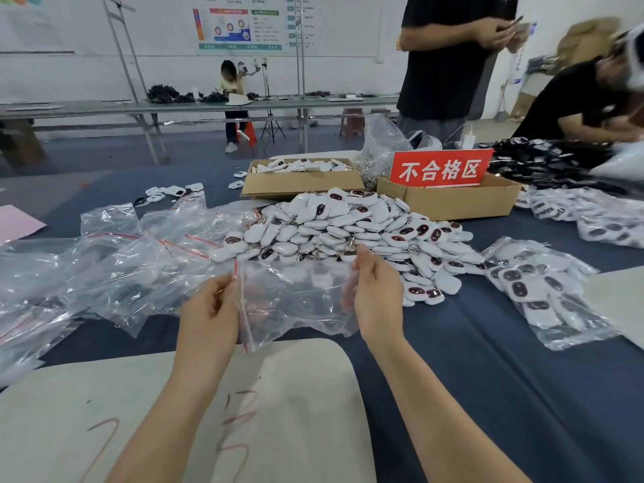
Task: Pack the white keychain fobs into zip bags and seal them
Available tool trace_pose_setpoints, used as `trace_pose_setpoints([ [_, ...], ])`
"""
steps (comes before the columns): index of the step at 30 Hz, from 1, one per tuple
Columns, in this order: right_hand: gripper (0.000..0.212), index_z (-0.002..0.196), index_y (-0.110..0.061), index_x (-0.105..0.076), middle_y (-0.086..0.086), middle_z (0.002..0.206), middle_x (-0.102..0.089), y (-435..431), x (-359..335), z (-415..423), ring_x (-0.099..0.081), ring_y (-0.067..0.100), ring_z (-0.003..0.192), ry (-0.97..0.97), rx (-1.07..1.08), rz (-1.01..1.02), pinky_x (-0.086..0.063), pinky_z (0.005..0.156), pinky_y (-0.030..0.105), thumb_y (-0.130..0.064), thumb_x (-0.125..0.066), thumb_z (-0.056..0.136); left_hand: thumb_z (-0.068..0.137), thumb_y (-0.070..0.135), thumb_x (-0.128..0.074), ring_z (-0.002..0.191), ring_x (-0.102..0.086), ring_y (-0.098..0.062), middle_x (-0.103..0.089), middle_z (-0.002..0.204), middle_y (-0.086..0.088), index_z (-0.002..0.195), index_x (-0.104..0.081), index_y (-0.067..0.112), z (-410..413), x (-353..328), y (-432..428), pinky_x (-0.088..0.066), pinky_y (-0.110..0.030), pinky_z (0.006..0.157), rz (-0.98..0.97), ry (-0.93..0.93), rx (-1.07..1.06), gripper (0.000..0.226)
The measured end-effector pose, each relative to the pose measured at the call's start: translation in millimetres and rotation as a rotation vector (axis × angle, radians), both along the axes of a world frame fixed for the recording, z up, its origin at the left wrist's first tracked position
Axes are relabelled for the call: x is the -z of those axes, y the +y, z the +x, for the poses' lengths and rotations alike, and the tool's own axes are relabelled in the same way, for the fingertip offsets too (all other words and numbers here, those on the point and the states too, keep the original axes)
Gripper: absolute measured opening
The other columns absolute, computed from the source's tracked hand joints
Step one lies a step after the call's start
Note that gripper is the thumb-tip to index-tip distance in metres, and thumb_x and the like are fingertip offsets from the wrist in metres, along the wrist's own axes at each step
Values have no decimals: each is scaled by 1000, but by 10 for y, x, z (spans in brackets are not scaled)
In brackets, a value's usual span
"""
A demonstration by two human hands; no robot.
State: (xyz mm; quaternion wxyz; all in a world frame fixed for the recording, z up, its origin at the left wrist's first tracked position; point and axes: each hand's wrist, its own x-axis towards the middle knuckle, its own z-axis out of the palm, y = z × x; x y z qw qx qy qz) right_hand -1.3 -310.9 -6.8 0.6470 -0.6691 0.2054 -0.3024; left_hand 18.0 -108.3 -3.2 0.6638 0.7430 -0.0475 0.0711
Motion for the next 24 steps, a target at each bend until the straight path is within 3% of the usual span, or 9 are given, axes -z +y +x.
trace_pose_setpoints([
  [2,38,86,-25,-61,-2,55,-66,-62,39,-25,-57,8,42,66,34,-143,-46,45,21,-48,-37,105,106,30,-52,71,-70,-21,-75,79,1,100,-71,21,-27,22,-37,-56,-31,54,27,-5,21,22],
  [5,45,86,-30,-60,-2,64,-68,-164,50,-75,-61,8,52,129,104,-362,-49,55,26,-57,-30,103,106,30,-50,77,-72,-30,-72,75,3,93,-68,21,-72,43,-124,-56,-49,70,96,-80,0,23],
  [7,65,82,-27,-64,-4,65,-66,-210,33,-96,-64,13,65,208,138,-478,-50,65,33,-69,-17,97,107,29,-48,79,-71,-29,-68,74,1,91,-64,21,-110,81,-183,-53,-49,72,129,-128,-34,24],
  [10,82,73,-19,-66,-3,65,-65,-298,28,-128,-63,17,66,310,122,-551,-49,61,32,-76,-10,90,106,29,-48,70,-69,-26,-66,67,-2,88,-63,21,-162,174,-226,-48,-38,63,146,-103,-24,25],
  [14,68,66,-15,-53,0,62,-58,-445,72,-164,-54,17,60,457,37,-642,-38,51,32,-70,-28,96,103,14,-49,55,-63,-18,-68,65,-3,84,-66,18,-166,316,-199,-47,-19,50,163,-58,0,26],
  [18,57,78,-17,-61,3,81,-66,-531,129,-167,-60,22,76,608,-71,-708,-47,65,34,-61,-33,100,104,21,-51,70,-65,-26,-72,75,0,95,-71,22,-151,435,-148,-54,-44,69,228,30,115,21],
  [19,51,87,-19,-64,4,90,-68,-536,125,-171,-61,23,82,634,-84,-734,-49,71,35,-57,-34,101,104,24,-51,71,-65,-21,-72,75,3,92,-71,25,-141,441,-125,-54,-39,72,286,10,139,23],
  [21,41,103,-20,-65,3,103,-69,-534,75,-174,-59,22,89,656,-78,-809,-47,76,35,-50,-36,102,102,29,-50,75,-63,-2,-71,76,14,85,-68,30,-136,395,-78,-47,-14,70,442,-77,119,26],
  [24,36,114,-21,-64,-1,107,-67,-472,-43,-135,-58,21,90,582,-41,-903,-44,75,34,-41,-36,103,102,26,-52,86,-61,0,-68,86,17,97,-68,32,-56,311,-16,-41,-15,76,495,-147,46,17],
])
